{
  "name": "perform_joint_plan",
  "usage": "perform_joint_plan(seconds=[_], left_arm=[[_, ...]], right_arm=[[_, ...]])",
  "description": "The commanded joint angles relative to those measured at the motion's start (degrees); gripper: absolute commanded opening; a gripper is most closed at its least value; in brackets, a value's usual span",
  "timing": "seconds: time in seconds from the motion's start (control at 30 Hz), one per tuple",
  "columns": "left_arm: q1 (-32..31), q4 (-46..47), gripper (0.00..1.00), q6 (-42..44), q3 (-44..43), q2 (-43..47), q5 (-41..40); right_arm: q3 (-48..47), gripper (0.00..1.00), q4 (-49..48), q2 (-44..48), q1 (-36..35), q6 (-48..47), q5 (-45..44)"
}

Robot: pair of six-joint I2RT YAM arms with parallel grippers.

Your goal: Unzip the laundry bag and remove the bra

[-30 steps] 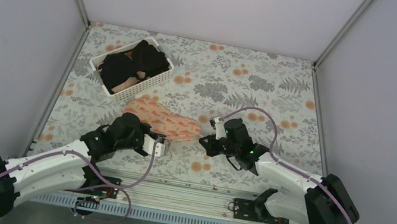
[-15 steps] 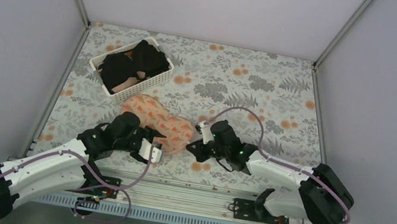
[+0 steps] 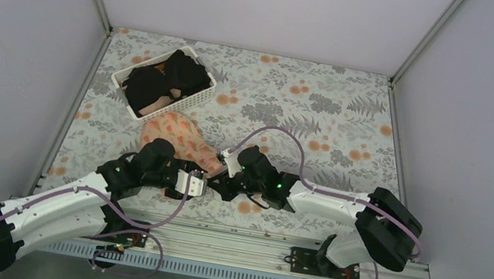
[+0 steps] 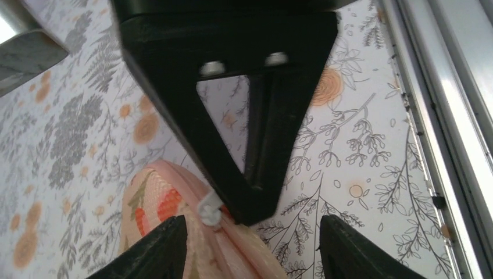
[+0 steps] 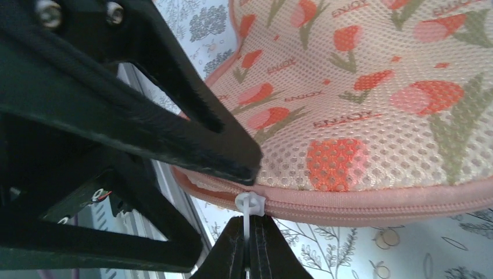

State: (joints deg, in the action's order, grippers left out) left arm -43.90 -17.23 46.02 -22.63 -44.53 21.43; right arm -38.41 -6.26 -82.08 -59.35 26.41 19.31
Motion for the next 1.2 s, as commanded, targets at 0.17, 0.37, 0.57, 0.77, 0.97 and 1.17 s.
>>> perform_joint_plan(seconds=[0.17, 0.37, 0.57, 0.77, 0.97, 1.17], left_arm=[[-0.14, 2.25, 0.41, 0.54, 1.90, 0.28, -3.74], [-0.14, 2.84, 0.24, 1.84, 2.55, 0.06, -5.04], [-0.06, 2.78, 0.02, 2.83, 1.87, -0.12, -5.74], [-0.05, 1.15, 0.02, 6.46, 1.39, 0.12, -5.62], [-0.09, -1.68, 0.02, 11.47, -0.80, 0.48, -3.26], [-0.13, -5.43, 0.02, 19.21, -2.87, 2.33, 3.52]], right_arm=[[-1.58, 0.04, -1.37, 0.63, -1.40, -1.19, -0.13], [-1.35, 0.04, 0.24, 1.86, -1.38, -2.36, -1.02], [-0.05, 0.04, 1.12, 3.28, -0.87, -2.95, -2.72], [3.31, 0.04, 4.73, 4.07, 3.62, -3.78, -5.19], [7.52, 0.04, 6.60, 6.65, 10.38, -5.59, -4.41], [10.37, 0.04, 5.04, 6.78, 15.48, -5.86, -2.12]])
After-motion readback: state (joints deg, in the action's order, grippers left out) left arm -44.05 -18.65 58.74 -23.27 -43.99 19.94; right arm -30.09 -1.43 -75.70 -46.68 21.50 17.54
